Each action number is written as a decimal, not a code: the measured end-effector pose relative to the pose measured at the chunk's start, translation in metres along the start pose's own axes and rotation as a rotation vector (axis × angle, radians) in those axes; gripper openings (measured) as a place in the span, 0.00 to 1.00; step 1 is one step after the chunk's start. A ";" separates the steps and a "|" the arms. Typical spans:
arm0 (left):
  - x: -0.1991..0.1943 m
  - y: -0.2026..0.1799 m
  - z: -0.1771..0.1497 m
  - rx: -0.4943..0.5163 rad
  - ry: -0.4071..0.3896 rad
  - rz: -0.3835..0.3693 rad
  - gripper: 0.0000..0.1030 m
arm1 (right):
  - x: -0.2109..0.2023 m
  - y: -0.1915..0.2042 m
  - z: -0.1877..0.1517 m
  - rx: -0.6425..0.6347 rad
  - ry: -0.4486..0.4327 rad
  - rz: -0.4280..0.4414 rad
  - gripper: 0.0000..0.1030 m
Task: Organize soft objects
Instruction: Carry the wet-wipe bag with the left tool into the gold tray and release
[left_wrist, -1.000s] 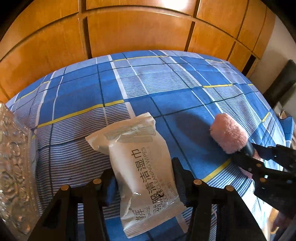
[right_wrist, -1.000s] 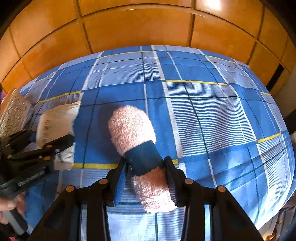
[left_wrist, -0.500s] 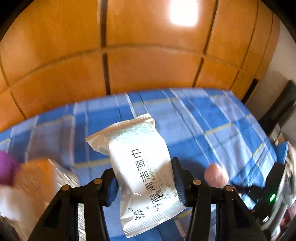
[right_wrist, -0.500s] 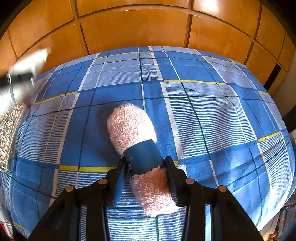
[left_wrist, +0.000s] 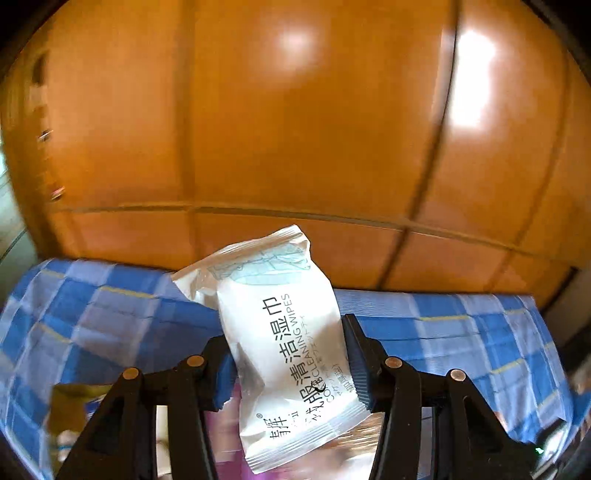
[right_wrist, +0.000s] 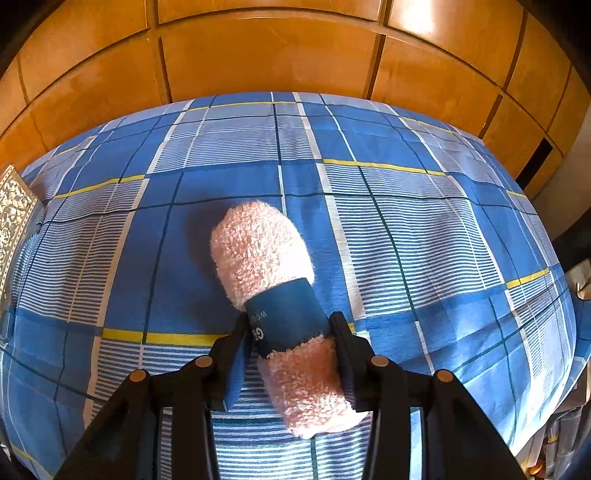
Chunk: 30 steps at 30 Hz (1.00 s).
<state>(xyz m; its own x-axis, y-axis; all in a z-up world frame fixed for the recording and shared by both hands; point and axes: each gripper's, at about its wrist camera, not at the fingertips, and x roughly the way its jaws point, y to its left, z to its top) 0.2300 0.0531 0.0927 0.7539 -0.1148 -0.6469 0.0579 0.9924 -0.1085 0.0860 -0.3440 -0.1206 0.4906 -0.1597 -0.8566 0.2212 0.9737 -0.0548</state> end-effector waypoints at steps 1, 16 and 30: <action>-0.004 0.016 -0.003 -0.013 -0.003 0.012 0.50 | 0.000 0.001 0.000 0.003 0.001 -0.005 0.41; -0.076 0.227 -0.110 -0.315 0.016 0.216 0.50 | 0.005 0.005 0.005 0.032 0.044 -0.039 0.42; -0.058 0.231 -0.208 -0.273 0.159 0.307 0.50 | 0.003 0.012 0.001 0.018 0.006 -0.086 0.42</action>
<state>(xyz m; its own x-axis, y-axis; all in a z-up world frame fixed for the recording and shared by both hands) 0.0631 0.2794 -0.0519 0.5980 0.1567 -0.7861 -0.3443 0.9358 -0.0754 0.0914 -0.3328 -0.1233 0.4644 -0.2412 -0.8522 0.2773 0.9534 -0.1187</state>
